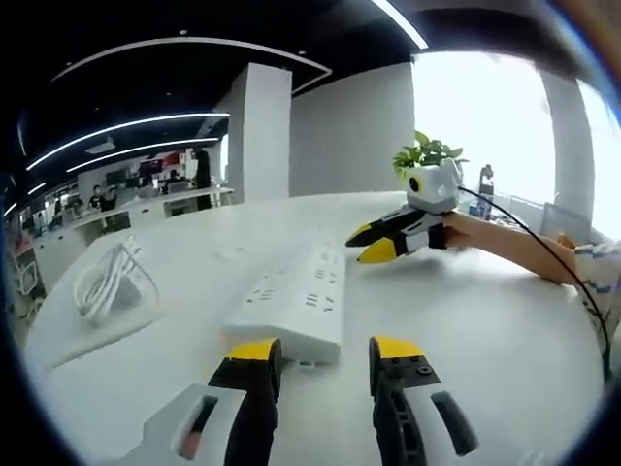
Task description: Straighten the power strip on the desk, plug the charger into it
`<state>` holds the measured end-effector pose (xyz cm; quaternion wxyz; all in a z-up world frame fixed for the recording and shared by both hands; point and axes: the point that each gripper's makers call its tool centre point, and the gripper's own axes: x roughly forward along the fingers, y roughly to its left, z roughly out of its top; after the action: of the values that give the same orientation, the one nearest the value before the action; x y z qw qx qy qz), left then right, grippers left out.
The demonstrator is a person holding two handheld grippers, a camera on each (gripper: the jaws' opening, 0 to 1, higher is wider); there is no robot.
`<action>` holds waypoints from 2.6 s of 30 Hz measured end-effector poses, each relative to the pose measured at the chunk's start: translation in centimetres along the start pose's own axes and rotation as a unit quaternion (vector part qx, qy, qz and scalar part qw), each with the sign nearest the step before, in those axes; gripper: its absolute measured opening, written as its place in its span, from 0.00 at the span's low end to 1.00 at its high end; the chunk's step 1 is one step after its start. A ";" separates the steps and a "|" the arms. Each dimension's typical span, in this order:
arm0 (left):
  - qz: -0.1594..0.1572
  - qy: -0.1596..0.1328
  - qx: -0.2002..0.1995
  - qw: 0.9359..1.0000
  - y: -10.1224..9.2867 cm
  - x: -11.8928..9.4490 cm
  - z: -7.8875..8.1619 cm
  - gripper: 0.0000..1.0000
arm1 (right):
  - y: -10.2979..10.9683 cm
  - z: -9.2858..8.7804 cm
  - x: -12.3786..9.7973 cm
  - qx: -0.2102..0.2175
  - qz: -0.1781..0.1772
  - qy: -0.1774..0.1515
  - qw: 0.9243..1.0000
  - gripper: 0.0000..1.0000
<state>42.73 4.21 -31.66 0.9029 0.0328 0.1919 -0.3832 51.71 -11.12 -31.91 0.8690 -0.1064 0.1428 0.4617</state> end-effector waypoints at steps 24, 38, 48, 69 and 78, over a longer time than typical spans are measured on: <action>0.006 -0.006 -0.003 1.000 -0.4 0.7 -0.3 0.35 | -0.1 -0.4 0.4 0.046 0.004 -0.026 0.999 0.31; 0.007 -0.011 -0.003 1.000 -0.5 0.7 -0.3 0.36 | -0.1 -0.3 0.5 0.048 0.002 -0.030 0.998 0.31; 0.007 -0.012 -0.004 1.000 -0.2 0.7 -0.2 0.35 | -0.3 -0.2 0.6 0.046 0.000 -0.028 0.999 0.30; 0.007 -0.014 -0.003 1.000 -0.1 0.8 -0.2 0.33 | -0.2 -0.2 0.6 0.050 0.001 -0.027 0.998 0.31; 0.004 -0.016 -0.013 1.000 -0.1 0.8 -0.1 0.33 | -0.3 -0.2 0.5 0.049 0.001 -0.024 0.999 0.31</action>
<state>43.12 3.66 -32.03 0.9076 0.0158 0.1821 -0.3779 52.19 -11.00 -32.28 0.8759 -0.0527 0.1445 0.4574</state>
